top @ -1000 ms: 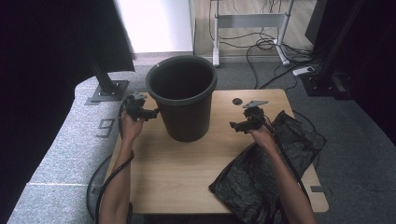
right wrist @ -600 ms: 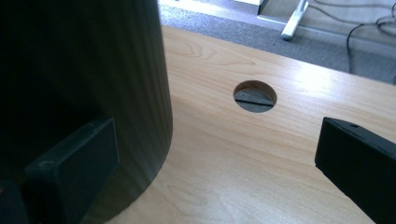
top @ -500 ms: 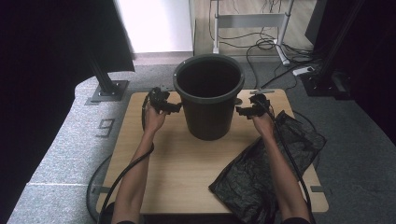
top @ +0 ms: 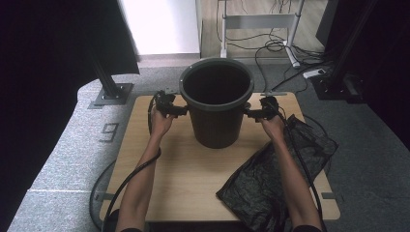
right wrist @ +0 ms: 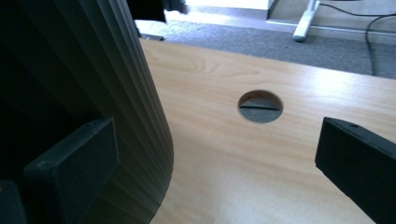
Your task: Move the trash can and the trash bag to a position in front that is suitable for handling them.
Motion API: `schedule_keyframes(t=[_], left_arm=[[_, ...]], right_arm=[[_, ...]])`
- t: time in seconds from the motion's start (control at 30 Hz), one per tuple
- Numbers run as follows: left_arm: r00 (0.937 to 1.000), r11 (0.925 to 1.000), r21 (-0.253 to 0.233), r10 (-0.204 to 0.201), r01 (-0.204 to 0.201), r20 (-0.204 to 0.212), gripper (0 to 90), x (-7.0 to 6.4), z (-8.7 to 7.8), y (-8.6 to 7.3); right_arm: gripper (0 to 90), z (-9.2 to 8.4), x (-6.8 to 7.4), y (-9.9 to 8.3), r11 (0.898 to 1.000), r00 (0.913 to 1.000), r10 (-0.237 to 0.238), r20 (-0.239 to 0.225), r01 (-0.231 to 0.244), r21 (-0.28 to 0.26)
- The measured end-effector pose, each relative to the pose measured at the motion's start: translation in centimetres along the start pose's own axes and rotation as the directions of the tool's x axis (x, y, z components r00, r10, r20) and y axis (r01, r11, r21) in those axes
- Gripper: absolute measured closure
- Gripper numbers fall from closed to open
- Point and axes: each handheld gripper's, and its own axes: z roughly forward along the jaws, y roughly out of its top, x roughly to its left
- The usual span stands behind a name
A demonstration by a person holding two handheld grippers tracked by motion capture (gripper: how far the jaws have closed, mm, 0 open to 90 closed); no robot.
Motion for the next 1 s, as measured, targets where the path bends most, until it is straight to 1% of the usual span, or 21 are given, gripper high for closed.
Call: schedule_keyframes(t=[0.07,0.13,0.2,0.27,0.33,0.43,0.5,0.63,0.7,0.77,0.8,0.87,0.9,0.93,1.0], left_arm=[[0.9999,0.9999,0.003,0.013,-0.013,-0.001,0.4,-0.4,-0.6,-0.3],[0.9996,0.9996,0.006,0.028,-0.028,-0.011,0.3,-0.8,-1.4,-0.7],[0.9994,0.9994,0.010,0.034,-0.034,-0.005,0.4,-1.1,-2.2,-1.2],[0.9995,0.9995,-0.001,0.031,-0.031,0.000,0.4,-1.6,-3.0,-1.9],[0.9994,0.9994,-0.004,0.035,-0.035,0.001,0.3,-2.2,-3.8,-2.4],[0.9993,0.9992,-0.015,0.037,-0.037,-0.008,0.4,-3.1,-4.9,-3.2],[0.9996,0.9994,-0.020,0.030,-0.029,0.002,0.8,-3.6,-5.5,-3.8],[0.9995,0.9992,-0.029,0.028,-0.028,0.014,0.8,-4.7,-7.0,-4.9],[0.9996,0.9992,-0.035,0.019,-0.019,0.021,0.8,-5.2,-7.4,-5.3],[0.9995,0.9994,-0.029,0.019,-0.019,0.025,0.2,-5.3,-7.7,-5.5],[0.9993,0.9994,-0.023,0.026,-0.026,0.028,0.0,-5.3,-7.8,-5.5],[0.9985,0.9995,-0.004,0.031,-0.031,0.045,0.0,-5.2,-8.1,-5.6],[0.9986,0.9996,0.001,0.026,-0.027,0.046,0.0,-5.2,-8.3,-5.7],[0.9984,0.9996,0.003,0.029,-0.029,0.048,0.0,-5.1,-8.6,-6.0],[0.9981,0.9994,0.012,0.033,-0.034,0.051,0.0,-4.9,-9.2,-6.8]], right_arm=[[0.0,-0.6,0.6,-0.3,1.000,0.9996,-0.026,0.005,0.026,0.006],[0.0,-1.3,1.3,-0.5,0.999,0.9986,-0.051,0.013,0.051,0.011],[0.0,-2.0,1.9,-1.0,0.997,0.9967,-0.081,0.009,0.081,0.009],[0.0,-2.8,2.5,-1.5,0.995,0.9945,-0.104,0.007,0.104,0.007],[0.0,-3.5,3.0,-2.0,0.993,0.9929,-0.119,0.004,0.119,0.003],[0.0,-4.6,3.7,-2.9,0.992,0.9918,-0.128,0.005,0.128,-0.007],[0.0,-5.3,4.1,-3.5,0.991,0.9914,-0.131,-0.001,0.131,-0.009],[0.0,-6.9,4.9,-4.7,0.991,0.9908,-0.134,-0.022,0.134,-0.005],[0.0,-7.7,5.3,-5.3,0.990,0.9903,-0.138,-0.020,0.138,-0.004],[0.0,-8.2,5.6,-5.5,0.990,0.9897,-0.142,-0.013,0.142,0.002],[0.0,-8.3,5.7,-5.5,0.989,0.9887,-0.149,-0.010,0.150,0.006],[0.0,-8.6,5.9,-5.4,0.985,0.9856,-0.169,-0.007,0.169,0.014],[0.0,-8.7,5.9,-5.4,0.985,0.9849,-0.173,-0.012,0.173,0.017],[0.0,-8.9,5.9,-5.5,0.984,0.9840,-0.176,-0.028,0.177,0.021],[0.0,-9.4,5.8,-5.9,0.983,0.9826,-0.182,-0.039,0.183,0.033]])
